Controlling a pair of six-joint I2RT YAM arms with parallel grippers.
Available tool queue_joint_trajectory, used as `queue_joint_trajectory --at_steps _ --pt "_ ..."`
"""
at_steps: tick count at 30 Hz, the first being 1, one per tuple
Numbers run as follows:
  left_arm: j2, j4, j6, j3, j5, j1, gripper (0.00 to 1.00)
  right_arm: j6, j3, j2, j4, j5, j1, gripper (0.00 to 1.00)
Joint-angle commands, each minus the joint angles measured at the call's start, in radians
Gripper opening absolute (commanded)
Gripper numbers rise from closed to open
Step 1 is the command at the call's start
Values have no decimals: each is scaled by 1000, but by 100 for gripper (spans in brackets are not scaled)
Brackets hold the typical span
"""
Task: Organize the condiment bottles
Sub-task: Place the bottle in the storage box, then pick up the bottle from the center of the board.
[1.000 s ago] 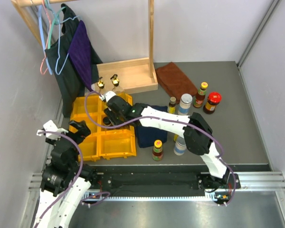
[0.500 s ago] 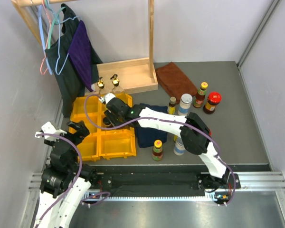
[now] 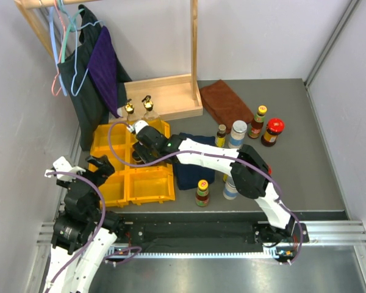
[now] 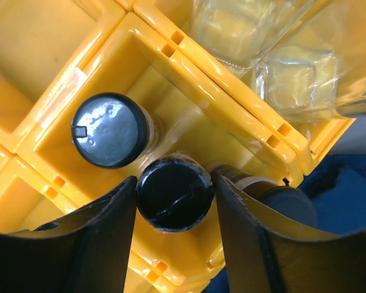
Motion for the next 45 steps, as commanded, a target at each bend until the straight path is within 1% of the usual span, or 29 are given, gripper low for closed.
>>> queue_joint_trajectory --at_steps 1,2,4,9,19,22,23,25,26,27,28,29,31,33,34,36,37,40,41,43,45 --pt "-6 12 -4 -3 -13 4 99 5 43 -55 34 4 26 56" --pt "-3 12 -4 -3 -13 4 99 5 49 -57 30 5 28 59" --pt "-3 17 -5 -3 -13 4 99 6 55 -58 23 9 28 62" --pt "-5 12 -4 -3 -11 4 99 15 54 -72 14 12 31 63" --pt "-6 11 -5 -1 -11 4 99 23 46 -167 20 68 52 65" --pt "-6 14 2 0 -2 5 99 25 37 -207 17 81 55 67" --pt "-9 18 10 0 8 4 99 26 32 -219 13 91 55 70" --pt "-20 49 35 0 65 4 99 23 5 -267 8 120 55 74" --pt "-26 66 51 -10 90 4 99 23 -12 -285 13 130 55 82" --pt "-40 92 85 -16 110 4 99 20 -35 -337 16 143 55 88" --pt "-41 128 99 -23 168 4 99 20 -93 -365 22 174 55 97" --pt "-41 144 105 -26 197 4 99 20 -124 -399 40 188 55 99" --pt "-31 167 121 -24 284 4 99 12 -212 -490 50 223 55 99" --pt "-2 195 139 -21 341 4 99 6 -263 -544 34 254 55 99" --pt "12 202 145 -7 379 2 99 8 -297 -595 22 293 54 99" --pt "60 205 151 14 401 4 99 15 -333 -643 -22 328 54 99" --pt "78 210 160 39 424 4 99 17 -372 -691 -32 360 52 99" --pt "153 207 185 86 505 4 97 35 -469 -776 -44 392 44 99" --pt "187 211 199 94 575 4 97 48 -492 -839 -47 397 31 99" --pt "215 227 246 103 697 4 97 87 -558 -897 -58 397 17 99" --pt "248 256 257 100 865 4 96 116 -602 -986 -59 397 -5 99"
